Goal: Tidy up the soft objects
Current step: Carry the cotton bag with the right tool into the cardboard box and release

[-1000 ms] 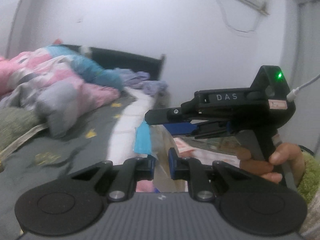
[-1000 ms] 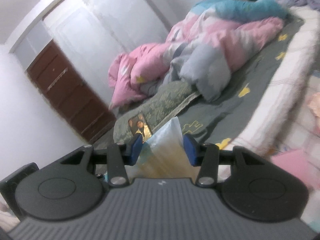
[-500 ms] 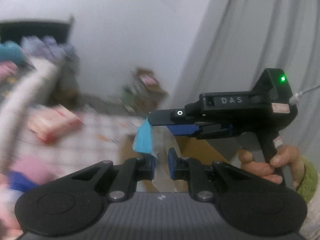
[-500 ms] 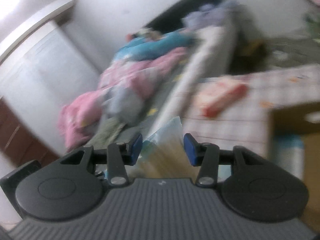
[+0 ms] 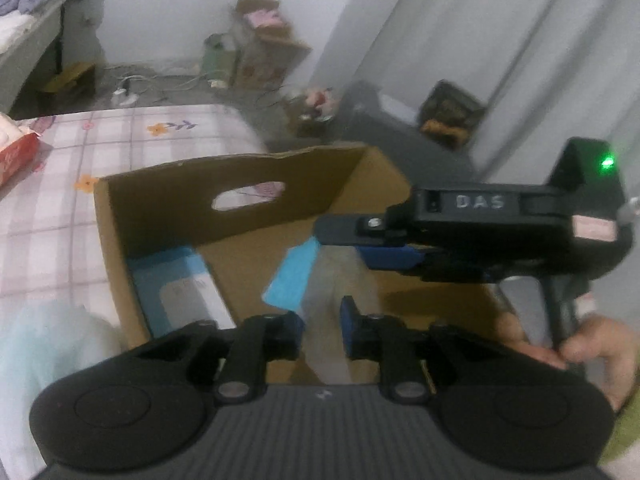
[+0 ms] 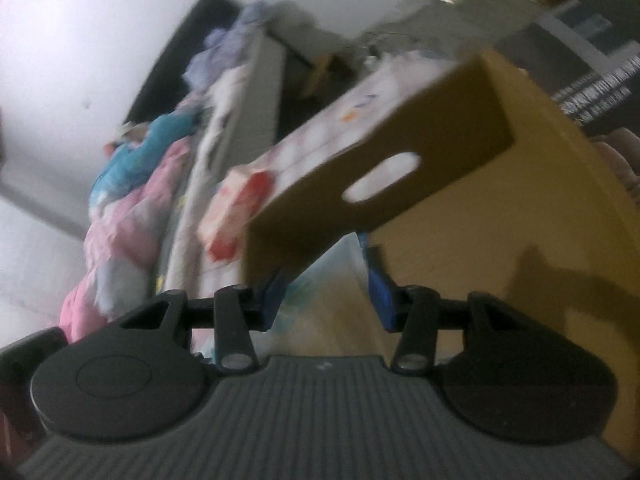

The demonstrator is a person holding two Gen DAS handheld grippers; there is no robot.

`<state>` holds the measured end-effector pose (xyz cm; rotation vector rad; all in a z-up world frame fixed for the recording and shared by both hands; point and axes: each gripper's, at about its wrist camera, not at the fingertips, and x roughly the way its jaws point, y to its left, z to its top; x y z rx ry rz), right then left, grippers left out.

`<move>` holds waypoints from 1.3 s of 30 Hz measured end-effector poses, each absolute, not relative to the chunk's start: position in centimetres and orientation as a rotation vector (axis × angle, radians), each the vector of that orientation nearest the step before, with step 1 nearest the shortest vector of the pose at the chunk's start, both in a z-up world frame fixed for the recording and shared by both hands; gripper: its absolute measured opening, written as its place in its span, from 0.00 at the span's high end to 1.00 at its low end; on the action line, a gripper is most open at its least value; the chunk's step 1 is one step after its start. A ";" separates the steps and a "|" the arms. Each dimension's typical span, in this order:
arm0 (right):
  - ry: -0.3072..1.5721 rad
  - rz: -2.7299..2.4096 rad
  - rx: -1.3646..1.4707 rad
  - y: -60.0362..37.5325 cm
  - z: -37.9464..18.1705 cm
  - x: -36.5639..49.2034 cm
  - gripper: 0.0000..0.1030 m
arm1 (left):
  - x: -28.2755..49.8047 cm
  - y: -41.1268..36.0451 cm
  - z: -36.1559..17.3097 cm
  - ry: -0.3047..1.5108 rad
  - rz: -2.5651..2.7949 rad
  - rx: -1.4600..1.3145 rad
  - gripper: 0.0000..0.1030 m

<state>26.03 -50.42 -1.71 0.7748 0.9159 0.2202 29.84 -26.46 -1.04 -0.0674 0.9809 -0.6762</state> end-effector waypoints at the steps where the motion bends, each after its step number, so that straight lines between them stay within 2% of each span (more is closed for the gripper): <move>1: 0.917 0.199 0.786 -50.9 -2.6 26.7 0.54 | 30.5 -26.9 -1.6 0.977 -0.642 -0.047 0.72; 4: 0.924 0.135 0.797 -51.9 -5.5 28.6 0.54 | 31.8 -27.1 -2.6 0.957 -0.559 -0.011 0.64; 11: 0.940 0.098 0.790 -52.2 -8.0 29.8 0.54 | 31.3 -24.5 -0.8 0.904 -0.568 -0.040 0.56; 26: 1.043 0.120 0.743 -49.4 -5.8 27.7 0.55 | 24.4 -15.0 5.5 0.735 -0.480 -0.057 0.38; 29: 1.079 0.117 0.769 -48.8 -5.7 25.7 0.55 | 22.5 -12.5 5.6 0.723 -0.446 -0.073 0.37; 34: 1.190 0.037 0.888 -48.3 -9.1 23.9 0.55 | 19.6 -8.5 5.0 0.725 -0.399 -0.127 0.36; 39: 1.166 -0.025 1.018 -47.6 -11.3 24.2 0.59 | 17.3 -4.9 3.4 0.758 -0.351 -0.184 0.36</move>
